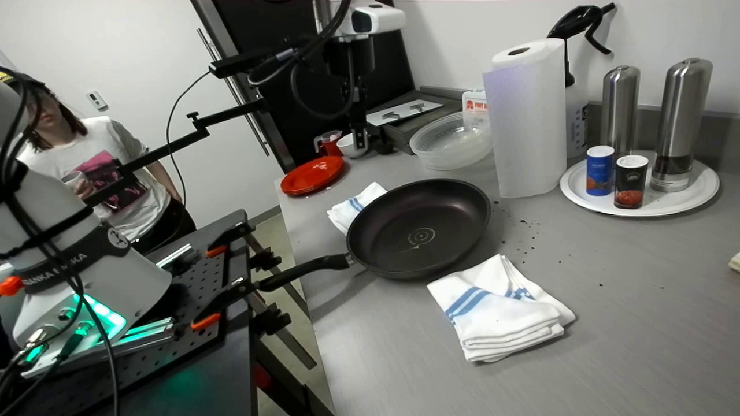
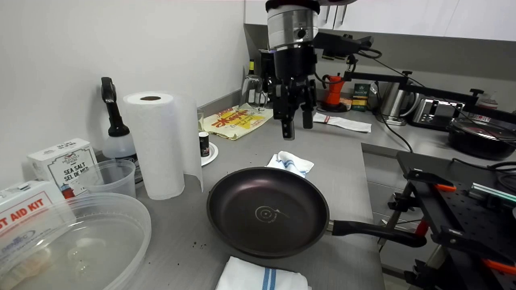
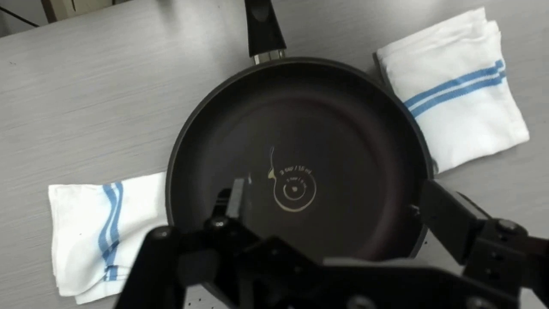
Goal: Use the tea towel on the right to wipe the pan
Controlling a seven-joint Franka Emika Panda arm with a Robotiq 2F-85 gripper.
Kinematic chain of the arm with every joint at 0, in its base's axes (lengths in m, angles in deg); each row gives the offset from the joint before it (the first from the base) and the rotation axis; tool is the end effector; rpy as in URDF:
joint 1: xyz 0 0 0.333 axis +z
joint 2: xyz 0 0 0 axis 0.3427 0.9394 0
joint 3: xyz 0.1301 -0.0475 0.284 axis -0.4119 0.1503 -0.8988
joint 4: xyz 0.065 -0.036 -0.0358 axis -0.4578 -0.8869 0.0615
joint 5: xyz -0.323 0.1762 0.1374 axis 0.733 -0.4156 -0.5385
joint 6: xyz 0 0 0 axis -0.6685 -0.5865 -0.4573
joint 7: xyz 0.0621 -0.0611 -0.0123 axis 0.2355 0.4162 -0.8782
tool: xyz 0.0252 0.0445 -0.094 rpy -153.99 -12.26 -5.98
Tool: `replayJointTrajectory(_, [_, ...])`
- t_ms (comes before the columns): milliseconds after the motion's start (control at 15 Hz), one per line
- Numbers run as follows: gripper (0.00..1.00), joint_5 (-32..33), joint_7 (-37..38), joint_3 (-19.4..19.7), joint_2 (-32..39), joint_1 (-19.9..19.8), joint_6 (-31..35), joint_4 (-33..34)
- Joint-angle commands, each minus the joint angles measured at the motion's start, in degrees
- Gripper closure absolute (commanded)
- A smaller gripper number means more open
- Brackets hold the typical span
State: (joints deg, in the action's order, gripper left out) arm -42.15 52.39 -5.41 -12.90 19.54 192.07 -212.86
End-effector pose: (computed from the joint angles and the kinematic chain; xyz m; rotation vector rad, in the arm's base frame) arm 0.5117 -0.0264 0.2425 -3.0538 0.4257 0.3419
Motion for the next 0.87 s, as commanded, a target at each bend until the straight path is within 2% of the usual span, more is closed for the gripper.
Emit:
replayJointTrajectory(0, [0.0, 1.0, -0.8, -1.9, -4.7, 1.6, -0.5, -5.6])
replayJointTrajectory(67, [0.0, -0.3, -1.8, -2.6, -5.4, 1.6, -0.8, -6.6])
replayJointTrajectory(133, [0.0, 0.1, -0.1, -2.1, -2.2, 1.3, -0.2, -3.5])
replayJointTrajectory(800, [0.0, 0.1, -0.4, -2.7, -3.8, 1.5, -0.2, -5.7])
